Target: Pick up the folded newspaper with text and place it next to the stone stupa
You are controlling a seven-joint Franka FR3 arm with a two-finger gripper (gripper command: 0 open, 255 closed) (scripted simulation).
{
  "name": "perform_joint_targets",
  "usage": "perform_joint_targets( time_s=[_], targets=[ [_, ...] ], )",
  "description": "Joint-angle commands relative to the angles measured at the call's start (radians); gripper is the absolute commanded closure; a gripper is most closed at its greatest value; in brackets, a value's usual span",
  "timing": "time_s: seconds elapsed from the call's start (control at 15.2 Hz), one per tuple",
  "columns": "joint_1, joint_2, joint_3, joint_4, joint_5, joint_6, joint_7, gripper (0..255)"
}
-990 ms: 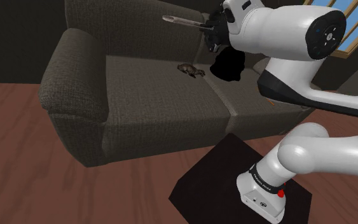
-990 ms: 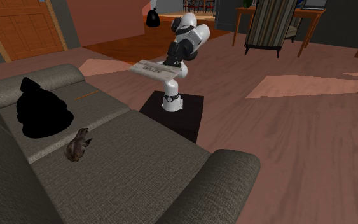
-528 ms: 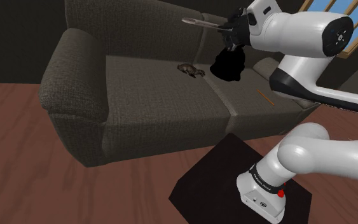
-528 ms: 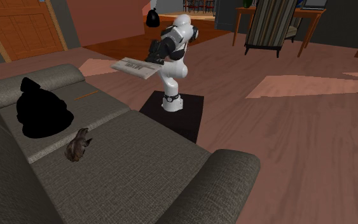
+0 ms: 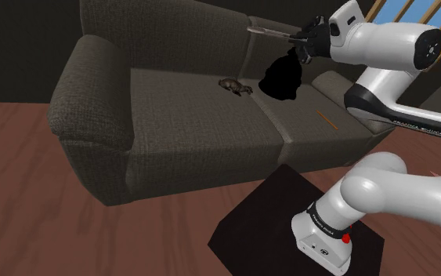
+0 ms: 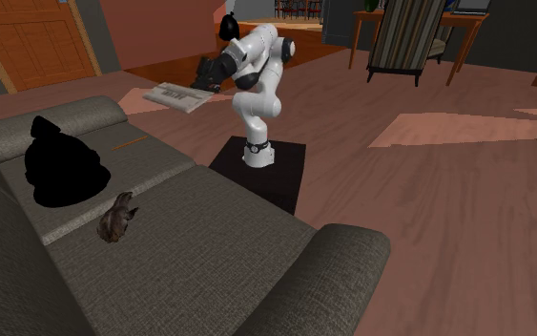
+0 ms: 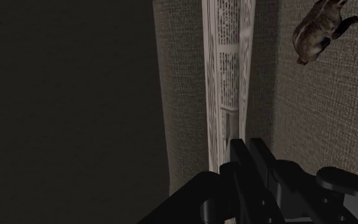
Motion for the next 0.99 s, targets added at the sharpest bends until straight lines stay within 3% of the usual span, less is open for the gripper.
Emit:
perform_joint_targets(
  time_s=[0.0, 0.46, 0.92],
  targets=[
    [-0.017, 0.011, -0.083, 0.001, -0.033, 0.044, -0.053, 255],
    [-0.012, 0.064, -0.368, 0.042, -0.099, 0.145, -0.251, 255],
    [0.111, 0.096, -0.660, 0.140, -0.097, 0.166, -0.490, 255]
  ],
)
